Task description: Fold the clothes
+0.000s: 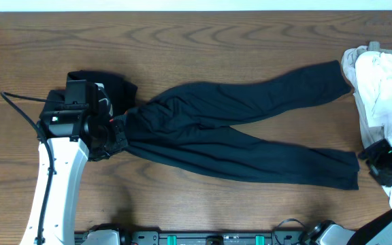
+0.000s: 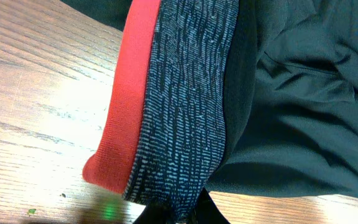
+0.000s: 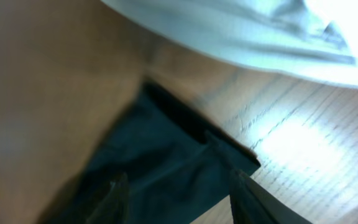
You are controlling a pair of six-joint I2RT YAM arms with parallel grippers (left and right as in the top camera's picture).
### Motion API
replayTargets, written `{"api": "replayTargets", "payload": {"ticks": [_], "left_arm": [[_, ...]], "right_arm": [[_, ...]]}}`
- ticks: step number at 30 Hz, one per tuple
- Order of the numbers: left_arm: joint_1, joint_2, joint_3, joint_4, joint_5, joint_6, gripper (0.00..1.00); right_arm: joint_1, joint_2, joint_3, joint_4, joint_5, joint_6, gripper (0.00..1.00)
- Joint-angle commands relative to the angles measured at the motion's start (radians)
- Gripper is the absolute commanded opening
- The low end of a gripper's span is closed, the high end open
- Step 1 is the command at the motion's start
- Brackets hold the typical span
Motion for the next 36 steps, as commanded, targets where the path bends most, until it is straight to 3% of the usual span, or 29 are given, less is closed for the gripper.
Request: {"api": "replayTargets", "payload": {"ticks": [1, 11, 13, 16, 18, 26, 36], "left_arm": [[0.005, -0.002, 0.021, -0.002, -0.022, 0.01, 0.06], [0.005, -0.002, 0.021, 0.005, -0.022, 0.009, 0.07], [0.005, -0.002, 0.021, 0.005, -0.022, 0.009, 0.06], [0.005, -0.002, 0.021, 0.005, -0.022, 0.009, 0.06], [0.005, -0.002, 0.021, 0.005, -0.022, 0.009, 0.06], [0.005, -0.002, 0.021, -0.003, -0.022, 0.009, 0.06], [0.005, -0.011, 0.024, -0.063, -0.021, 0.01, 0.06]], "right_arm": [[-0.009, 0.041, -0.068, 0.038, 0.01, -0.004, 0.53], [-0.009, 0.106, -0.211, 0.255, 0.01, 0.052, 0.54], [-0.009, 0.108, -0.222, 0.267, 0.01, 0.052, 0.41], [-0.01, 0.107, -0.217, 0.262, 0.01, 0.051, 0.12], [-0.01, 0.107, -0.2, 0.238, 0.009, 0.051, 0.03], [-0.01, 0.09, -0.03, 0.05, -0.03, 0.022, 0.01], [-0.016, -0.064, 0.171, -0.102, -0.015, -0.039, 0.01]]}}
